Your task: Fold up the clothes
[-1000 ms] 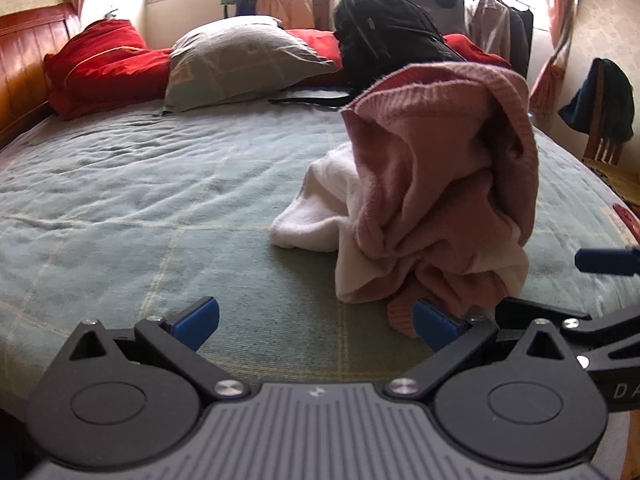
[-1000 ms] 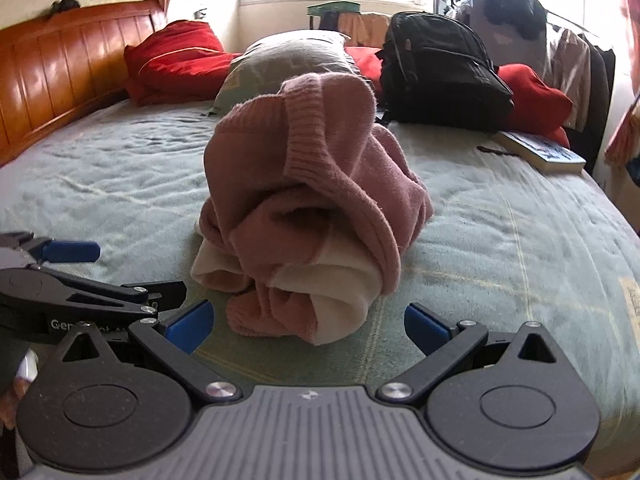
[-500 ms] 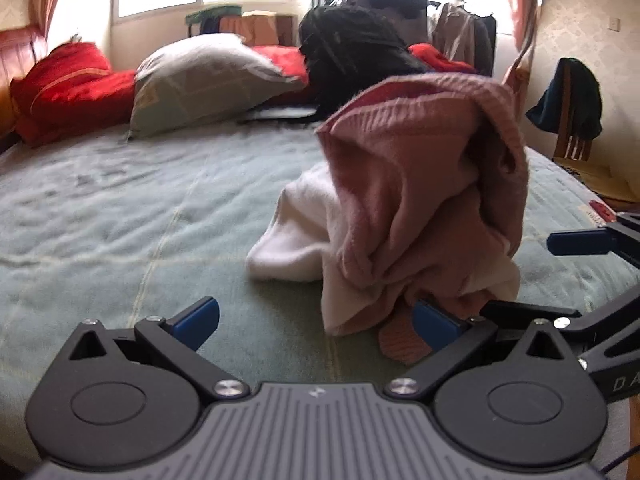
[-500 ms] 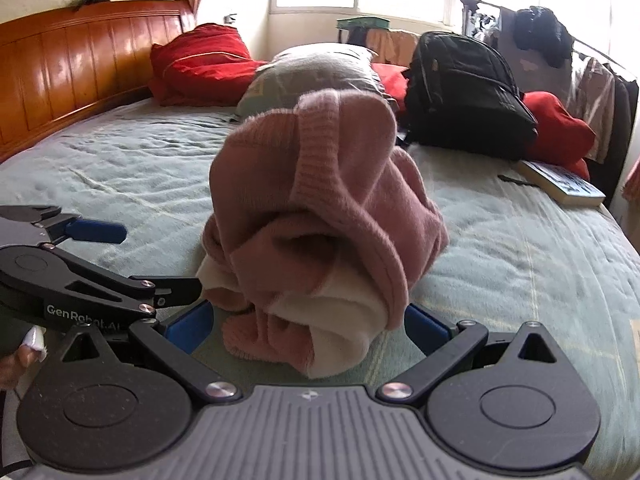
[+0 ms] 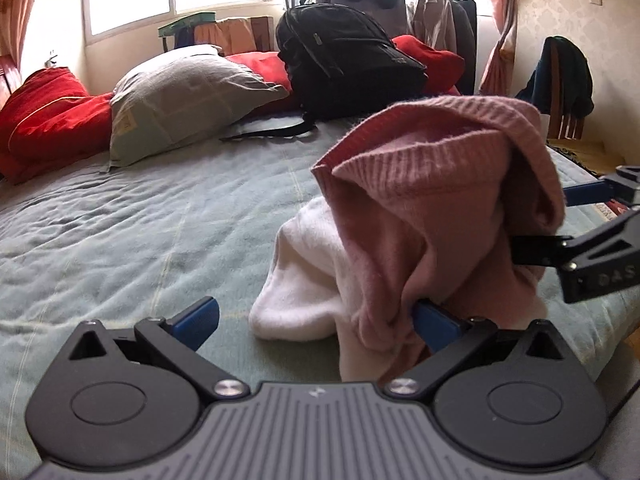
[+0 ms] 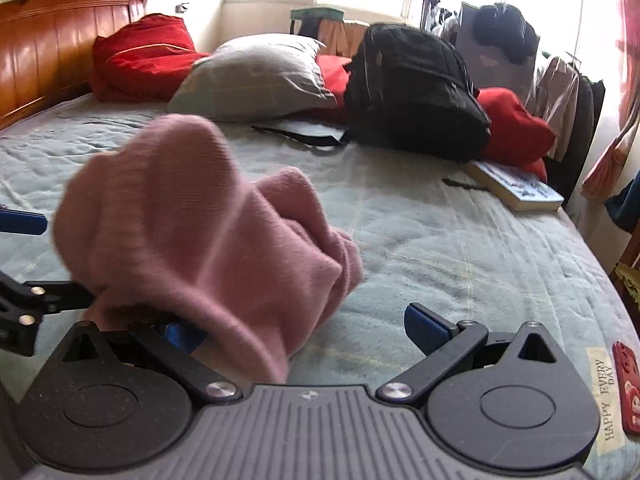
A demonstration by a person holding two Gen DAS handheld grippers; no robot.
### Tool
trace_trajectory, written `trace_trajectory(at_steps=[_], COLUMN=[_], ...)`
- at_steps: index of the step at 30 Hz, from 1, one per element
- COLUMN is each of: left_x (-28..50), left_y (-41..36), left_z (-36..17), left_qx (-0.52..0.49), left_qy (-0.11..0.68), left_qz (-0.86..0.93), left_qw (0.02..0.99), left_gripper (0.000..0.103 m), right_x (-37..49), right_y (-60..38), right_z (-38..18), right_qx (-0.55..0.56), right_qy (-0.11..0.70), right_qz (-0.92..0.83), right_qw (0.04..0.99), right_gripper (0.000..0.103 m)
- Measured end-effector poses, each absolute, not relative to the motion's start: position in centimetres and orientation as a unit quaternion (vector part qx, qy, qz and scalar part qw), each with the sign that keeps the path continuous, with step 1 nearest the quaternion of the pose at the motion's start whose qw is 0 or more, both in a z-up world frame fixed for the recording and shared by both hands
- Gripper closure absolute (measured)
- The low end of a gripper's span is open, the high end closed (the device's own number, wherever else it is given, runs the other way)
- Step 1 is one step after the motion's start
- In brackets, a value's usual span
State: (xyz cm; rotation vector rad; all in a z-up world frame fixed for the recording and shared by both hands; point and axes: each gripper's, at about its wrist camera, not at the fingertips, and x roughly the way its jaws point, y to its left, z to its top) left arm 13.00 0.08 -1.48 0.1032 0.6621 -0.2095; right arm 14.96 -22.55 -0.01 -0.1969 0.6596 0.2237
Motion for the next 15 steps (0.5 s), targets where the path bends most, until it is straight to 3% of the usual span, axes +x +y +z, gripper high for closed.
trace_trajectory(at_steps=[6, 15], left_x=[15.1, 18.6], left_y=[0.6, 1.4], left_z=[-0.3, 0.2], left_qx=[0.069, 0.066], left_qy=[0.312, 0.313], left_qz=[-0.087, -0.075], left_qw=[0.944, 0.945], left_gripper=[0.000, 0.000], right_x=[17.8, 22.7], right_y=[-23.4, -23.1], right_z=[1.3, 1.1], right_qx=[-0.092, -0.063], right_qy=[0.308, 0.358], right_qz=[0.096, 0.167], right_qw=[0.942, 0.917], right_gripper=[0.000, 0.000])
